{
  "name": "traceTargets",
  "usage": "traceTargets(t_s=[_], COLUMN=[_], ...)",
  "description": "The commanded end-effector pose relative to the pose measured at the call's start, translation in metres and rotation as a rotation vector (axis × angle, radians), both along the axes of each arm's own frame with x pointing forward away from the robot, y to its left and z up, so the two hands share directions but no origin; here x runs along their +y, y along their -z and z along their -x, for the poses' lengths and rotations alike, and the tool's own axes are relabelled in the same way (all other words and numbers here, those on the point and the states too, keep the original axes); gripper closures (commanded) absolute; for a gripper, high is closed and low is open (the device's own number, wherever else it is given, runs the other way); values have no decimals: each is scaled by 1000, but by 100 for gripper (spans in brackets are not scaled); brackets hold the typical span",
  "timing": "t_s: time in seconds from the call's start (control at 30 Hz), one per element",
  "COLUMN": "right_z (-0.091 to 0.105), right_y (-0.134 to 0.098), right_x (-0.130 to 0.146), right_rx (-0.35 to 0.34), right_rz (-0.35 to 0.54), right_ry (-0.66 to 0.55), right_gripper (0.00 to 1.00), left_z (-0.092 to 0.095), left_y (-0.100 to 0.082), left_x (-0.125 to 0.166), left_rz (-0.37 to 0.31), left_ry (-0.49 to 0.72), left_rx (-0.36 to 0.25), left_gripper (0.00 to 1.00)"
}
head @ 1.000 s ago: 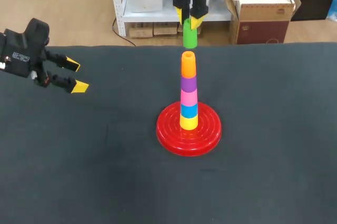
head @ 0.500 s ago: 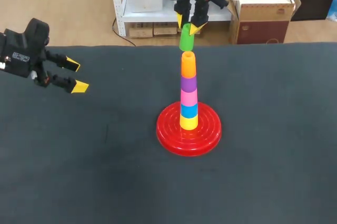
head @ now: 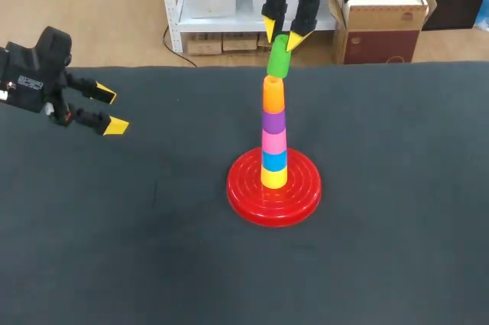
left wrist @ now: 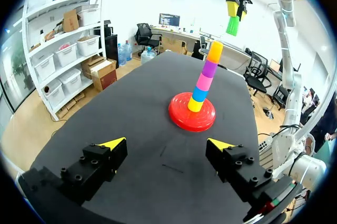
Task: Pick up and stack the cylinders on the red base in this order: pink,purple,orange,green
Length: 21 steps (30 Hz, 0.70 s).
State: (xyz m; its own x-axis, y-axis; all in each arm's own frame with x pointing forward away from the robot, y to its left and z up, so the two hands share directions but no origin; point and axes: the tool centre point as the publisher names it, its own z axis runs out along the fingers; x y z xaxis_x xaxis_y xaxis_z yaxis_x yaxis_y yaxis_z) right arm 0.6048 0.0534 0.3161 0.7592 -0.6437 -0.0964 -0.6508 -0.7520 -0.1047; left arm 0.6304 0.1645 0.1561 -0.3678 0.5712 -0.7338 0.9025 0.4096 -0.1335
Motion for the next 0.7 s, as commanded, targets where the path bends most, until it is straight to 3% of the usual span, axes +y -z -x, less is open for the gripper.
traceTargets(t_s=[0.03, 0.17, 0.37, 0.7], right_z=[-6, -8, -7, -5], right_y=[-3, 5, 12, 21], right_x=[4, 3, 6, 0], right_rx=[38, 34, 42, 43], right_rz=[58, 114, 97, 164], right_ry=[-6, 5, 7, 27], right_gripper=[100, 100, 100, 100], left_z=[0, 0, 0, 0], left_y=[1, 1, 1, 1], left_x=[1, 1, 1, 1], left_rz=[3, 3, 3, 3], left_ry=[2, 2, 2, 2], left_rx=[-3, -3, -3, -3], left_gripper=[0, 0, 0, 0])
